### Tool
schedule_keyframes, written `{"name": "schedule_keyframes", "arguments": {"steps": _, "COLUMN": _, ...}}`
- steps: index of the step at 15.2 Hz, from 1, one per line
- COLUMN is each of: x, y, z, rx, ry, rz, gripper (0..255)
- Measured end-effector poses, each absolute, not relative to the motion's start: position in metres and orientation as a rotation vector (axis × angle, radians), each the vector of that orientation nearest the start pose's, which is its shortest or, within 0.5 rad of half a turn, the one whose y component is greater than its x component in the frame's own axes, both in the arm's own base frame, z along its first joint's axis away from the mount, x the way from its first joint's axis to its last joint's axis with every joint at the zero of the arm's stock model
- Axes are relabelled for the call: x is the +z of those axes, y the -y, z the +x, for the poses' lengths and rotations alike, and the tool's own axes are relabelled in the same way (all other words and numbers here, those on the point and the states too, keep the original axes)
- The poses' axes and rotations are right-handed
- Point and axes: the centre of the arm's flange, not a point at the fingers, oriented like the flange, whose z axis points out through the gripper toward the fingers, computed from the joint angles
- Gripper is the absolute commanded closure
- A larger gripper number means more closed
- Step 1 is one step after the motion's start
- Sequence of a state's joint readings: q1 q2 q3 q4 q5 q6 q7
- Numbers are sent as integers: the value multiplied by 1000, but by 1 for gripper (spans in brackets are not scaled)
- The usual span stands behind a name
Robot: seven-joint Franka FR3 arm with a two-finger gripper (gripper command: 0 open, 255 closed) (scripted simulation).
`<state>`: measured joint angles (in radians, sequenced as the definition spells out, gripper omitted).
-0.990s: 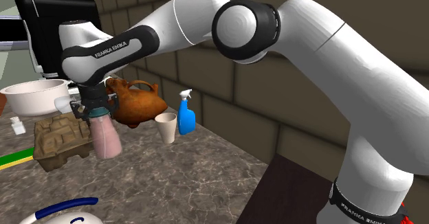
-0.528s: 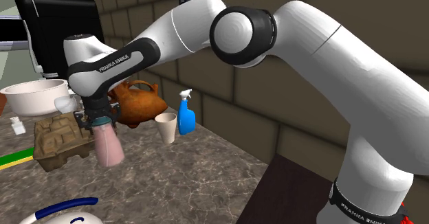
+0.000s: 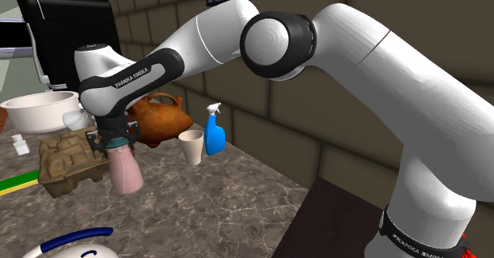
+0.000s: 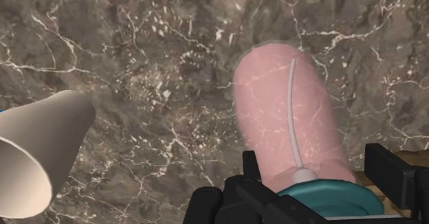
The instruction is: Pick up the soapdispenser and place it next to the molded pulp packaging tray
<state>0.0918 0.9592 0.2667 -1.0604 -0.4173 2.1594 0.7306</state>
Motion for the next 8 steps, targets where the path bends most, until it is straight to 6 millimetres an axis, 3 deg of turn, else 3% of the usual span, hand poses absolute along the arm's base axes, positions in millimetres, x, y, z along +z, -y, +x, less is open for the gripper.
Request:
{"name": "schedule_keyframes", "arguments": {"steps": 1, "x": 275, "y": -190, "z": 769, "rx": -356, "ry": -469, "rz": -3135, "gripper": 0}}
{"name": "schedule_keyframes", "arguments": {"steps": 8, "x": 281, "y": -191, "z": 767, "rx": -356, "ry": -469, "rz": -3135, "gripper": 0}}
